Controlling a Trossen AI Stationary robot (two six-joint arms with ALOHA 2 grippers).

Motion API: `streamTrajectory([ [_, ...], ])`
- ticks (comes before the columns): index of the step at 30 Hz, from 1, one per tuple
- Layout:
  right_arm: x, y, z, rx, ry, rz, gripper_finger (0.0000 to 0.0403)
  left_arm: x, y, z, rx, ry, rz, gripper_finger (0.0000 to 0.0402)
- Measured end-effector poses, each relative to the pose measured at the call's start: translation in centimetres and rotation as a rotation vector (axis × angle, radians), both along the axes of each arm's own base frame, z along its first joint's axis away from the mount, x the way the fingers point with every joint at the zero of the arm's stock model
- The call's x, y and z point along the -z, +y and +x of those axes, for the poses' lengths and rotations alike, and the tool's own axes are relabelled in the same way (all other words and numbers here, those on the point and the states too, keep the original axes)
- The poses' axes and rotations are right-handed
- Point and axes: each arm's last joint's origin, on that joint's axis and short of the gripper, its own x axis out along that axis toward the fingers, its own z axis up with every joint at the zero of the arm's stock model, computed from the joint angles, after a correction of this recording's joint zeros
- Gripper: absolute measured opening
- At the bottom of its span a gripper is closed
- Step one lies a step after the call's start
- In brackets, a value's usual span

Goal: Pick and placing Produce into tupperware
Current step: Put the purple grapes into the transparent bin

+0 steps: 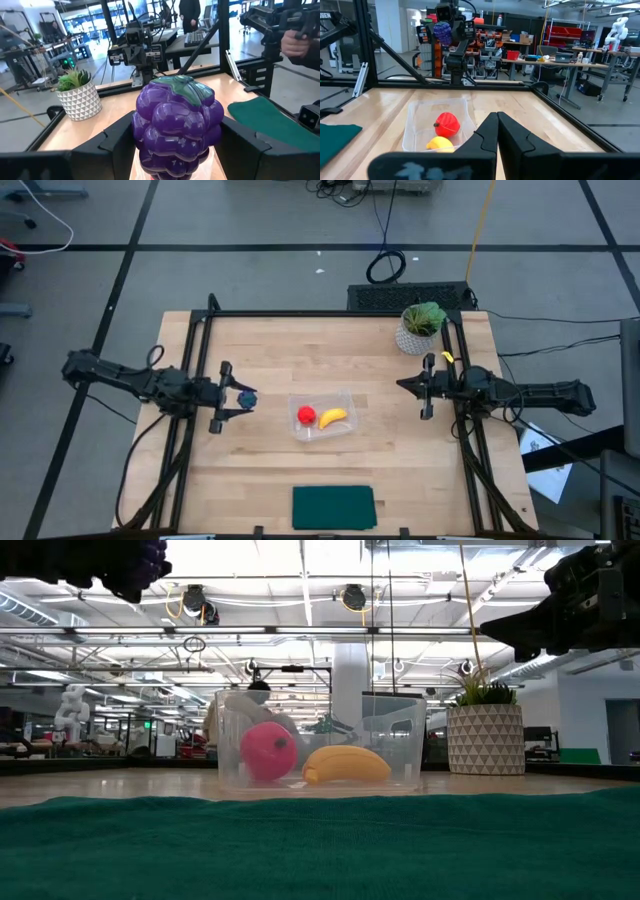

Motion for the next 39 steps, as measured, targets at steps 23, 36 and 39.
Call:
streamTrajectory([
  [23, 0.0, 0.0, 0.0, 0.000, 0.000, 0.001, 0.0000, 3.9, -0.3, -1.0, 0.189, -0.093, -0.025, 0.0230],
  [36, 0.0, 0.0, 0.0, 0.000, 0.000, 0.001, 0.0000, 3.6, 0.0, -0.9, 0.068, -0.113, -0.078, 0.0230],
  [39, 0.0, 0.0, 0.0, 0.000, 0.000, 0.001, 0.0000, 3.6, 0.2, -0.7, -0.006, -0.113, -0.109, 0.0230],
])
